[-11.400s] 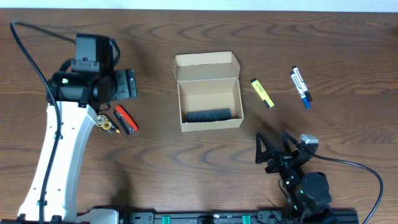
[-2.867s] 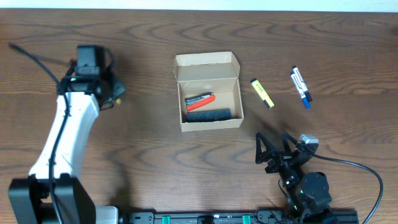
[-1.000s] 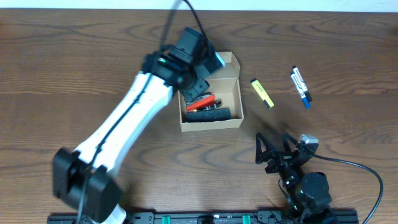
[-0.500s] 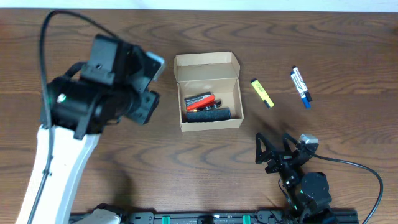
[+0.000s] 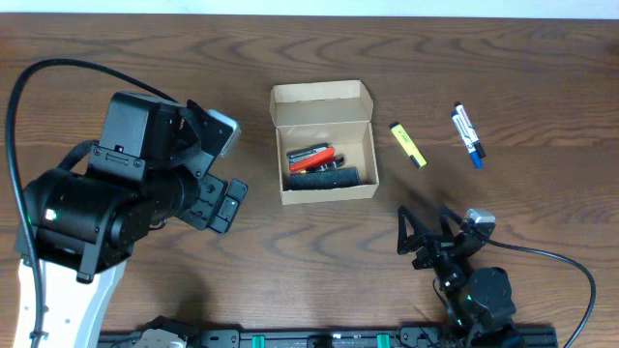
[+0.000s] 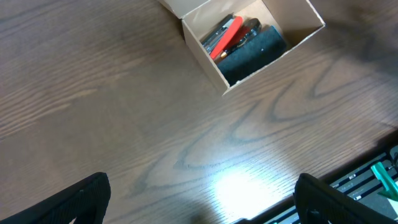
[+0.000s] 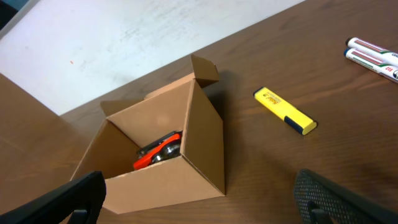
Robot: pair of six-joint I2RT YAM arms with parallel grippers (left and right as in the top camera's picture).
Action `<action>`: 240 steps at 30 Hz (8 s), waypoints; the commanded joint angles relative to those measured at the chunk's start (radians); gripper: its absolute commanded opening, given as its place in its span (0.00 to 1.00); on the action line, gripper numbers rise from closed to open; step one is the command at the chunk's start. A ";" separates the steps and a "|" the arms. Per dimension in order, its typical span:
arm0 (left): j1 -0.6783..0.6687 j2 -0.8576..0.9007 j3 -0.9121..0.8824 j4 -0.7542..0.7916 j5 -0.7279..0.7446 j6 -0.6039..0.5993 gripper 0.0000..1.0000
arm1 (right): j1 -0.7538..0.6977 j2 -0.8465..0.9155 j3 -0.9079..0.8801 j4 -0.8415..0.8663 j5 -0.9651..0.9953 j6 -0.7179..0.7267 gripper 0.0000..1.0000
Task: Pack container
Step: 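Open the left gripper and retract it to the left side, then reach the right gripper to the yellow highlighter and grasp it, then carry the highlighter with the right gripper and drop it into the box, then move the right gripper to the whiteboard markers and grasp them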
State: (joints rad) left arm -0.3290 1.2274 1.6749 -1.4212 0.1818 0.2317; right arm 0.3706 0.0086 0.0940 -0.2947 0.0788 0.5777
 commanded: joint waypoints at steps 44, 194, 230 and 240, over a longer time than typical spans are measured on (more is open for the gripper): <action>0.002 0.001 -0.011 -0.004 0.010 -0.016 0.95 | -0.140 1.017 0.879 -0.312 -0.143 -0.666 0.99; 0.002 0.001 -0.011 -0.004 0.010 -0.016 0.95 | -0.263 1.541 1.304 -0.455 0.103 -0.575 0.61; 0.002 0.001 -0.011 -0.004 0.010 -0.016 0.95 | -0.570 2.038 1.303 -0.316 -0.174 -1.005 0.69; 0.002 0.001 -0.011 -0.004 0.010 -0.016 0.95 | -0.572 2.097 1.303 -0.296 -0.210 -1.004 0.73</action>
State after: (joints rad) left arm -0.3290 1.2285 1.6669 -1.4216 0.1844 0.2279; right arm -0.1936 2.0869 1.4033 -0.5953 -0.1001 -0.4126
